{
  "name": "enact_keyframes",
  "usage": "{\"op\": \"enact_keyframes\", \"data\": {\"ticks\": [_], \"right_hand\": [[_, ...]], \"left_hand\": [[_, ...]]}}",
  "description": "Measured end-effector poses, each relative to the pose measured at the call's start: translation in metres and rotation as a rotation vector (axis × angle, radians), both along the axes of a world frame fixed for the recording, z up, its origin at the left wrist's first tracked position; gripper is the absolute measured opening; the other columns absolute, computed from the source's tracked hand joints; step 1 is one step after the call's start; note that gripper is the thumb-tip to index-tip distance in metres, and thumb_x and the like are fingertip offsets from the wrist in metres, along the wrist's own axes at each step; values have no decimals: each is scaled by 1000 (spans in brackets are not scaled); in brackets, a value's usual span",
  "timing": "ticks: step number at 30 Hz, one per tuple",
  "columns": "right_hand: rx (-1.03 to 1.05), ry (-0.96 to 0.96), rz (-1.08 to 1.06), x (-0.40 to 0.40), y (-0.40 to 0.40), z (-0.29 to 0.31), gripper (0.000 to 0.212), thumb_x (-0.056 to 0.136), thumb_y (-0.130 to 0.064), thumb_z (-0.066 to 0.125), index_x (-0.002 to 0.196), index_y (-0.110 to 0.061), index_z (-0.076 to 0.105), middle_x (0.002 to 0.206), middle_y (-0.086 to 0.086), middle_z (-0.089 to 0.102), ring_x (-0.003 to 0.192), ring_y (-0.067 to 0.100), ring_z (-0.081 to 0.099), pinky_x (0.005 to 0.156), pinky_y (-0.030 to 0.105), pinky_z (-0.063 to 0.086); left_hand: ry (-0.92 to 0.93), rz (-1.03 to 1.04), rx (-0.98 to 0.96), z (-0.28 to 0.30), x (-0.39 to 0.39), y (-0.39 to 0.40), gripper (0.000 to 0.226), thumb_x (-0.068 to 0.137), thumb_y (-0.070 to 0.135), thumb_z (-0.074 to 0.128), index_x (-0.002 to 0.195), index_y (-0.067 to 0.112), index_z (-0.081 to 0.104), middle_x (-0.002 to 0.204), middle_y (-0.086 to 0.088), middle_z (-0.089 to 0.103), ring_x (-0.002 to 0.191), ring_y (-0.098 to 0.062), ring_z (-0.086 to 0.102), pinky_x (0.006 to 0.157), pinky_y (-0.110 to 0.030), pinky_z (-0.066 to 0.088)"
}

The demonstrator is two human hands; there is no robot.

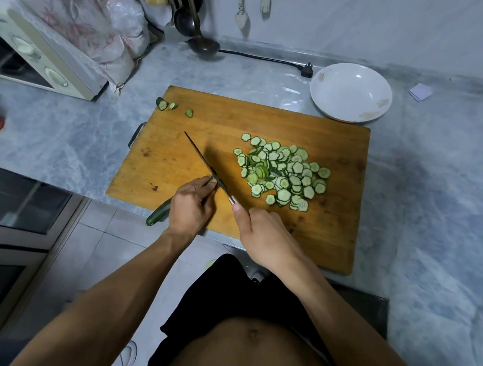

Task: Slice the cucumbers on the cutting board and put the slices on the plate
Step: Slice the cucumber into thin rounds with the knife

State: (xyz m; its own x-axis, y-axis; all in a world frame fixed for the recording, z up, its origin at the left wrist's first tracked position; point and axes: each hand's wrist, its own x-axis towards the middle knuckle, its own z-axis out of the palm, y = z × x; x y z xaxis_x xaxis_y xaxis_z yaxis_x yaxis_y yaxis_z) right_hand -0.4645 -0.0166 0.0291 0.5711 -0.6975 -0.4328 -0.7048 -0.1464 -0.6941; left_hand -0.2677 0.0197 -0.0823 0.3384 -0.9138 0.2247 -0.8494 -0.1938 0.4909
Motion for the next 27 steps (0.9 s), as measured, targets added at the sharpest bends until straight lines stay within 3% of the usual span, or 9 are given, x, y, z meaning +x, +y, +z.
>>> {"op": "enact_keyframes", "data": {"ticks": [7, 11, 16, 22, 27], "right_hand": [[-32, -15, -18, 18, -1, -16, 53, 104, -51, 23, 86, -11, 53, 94, 18, 63, 92, 37, 58, 73, 42, 49], [-73, -23, -42, 14, -6, -23, 56, 104, -51, 24, 71, -12, 48, 70, 7, 56, 74, 34, 58, 61, 36, 40], [-75, 0, -100, -4, -22, -25, 60, 105, -50, 22, 64, -14, 47, 60, 2, 48, 54, 18, 46, 48, 32, 29], [-70, -8, -87, -13, -24, -22, 59, 104, -51, 24, 70, -11, 50, 62, 5, 49, 57, 21, 47, 50, 33, 32], [-94, -19, 2, -9, -4, -12, 51, 104, -51, 26, 68, -18, 43, 73, 6, 52, 74, 27, 49, 63, 34, 33]], "left_hand": [[-18, -20, 3, 1, 2, 0, 27, 81, 0, 66, 106, 5, 76, 116, -14, 71, 100, -30, 69, 84, -33, 56], [-17, -18, 4, 2, 2, 2, 31, 81, 1, 70, 111, 6, 75, 118, -15, 69, 103, -31, 68, 87, -35, 55], [-3, -6, -2, 8, 1, 3, 34, 80, 3, 67, 112, 8, 74, 120, -13, 69, 105, -30, 68, 89, -34, 52], [34, 22, -48, 6, 3, 6, 28, 84, 4, 70, 111, 8, 74, 117, -12, 70, 103, -27, 69, 90, -28, 50], [25, 5, -24, 2, 5, 5, 30, 86, 14, 62, 112, 7, 74, 119, -10, 69, 103, -27, 68, 89, -31, 53]]}}
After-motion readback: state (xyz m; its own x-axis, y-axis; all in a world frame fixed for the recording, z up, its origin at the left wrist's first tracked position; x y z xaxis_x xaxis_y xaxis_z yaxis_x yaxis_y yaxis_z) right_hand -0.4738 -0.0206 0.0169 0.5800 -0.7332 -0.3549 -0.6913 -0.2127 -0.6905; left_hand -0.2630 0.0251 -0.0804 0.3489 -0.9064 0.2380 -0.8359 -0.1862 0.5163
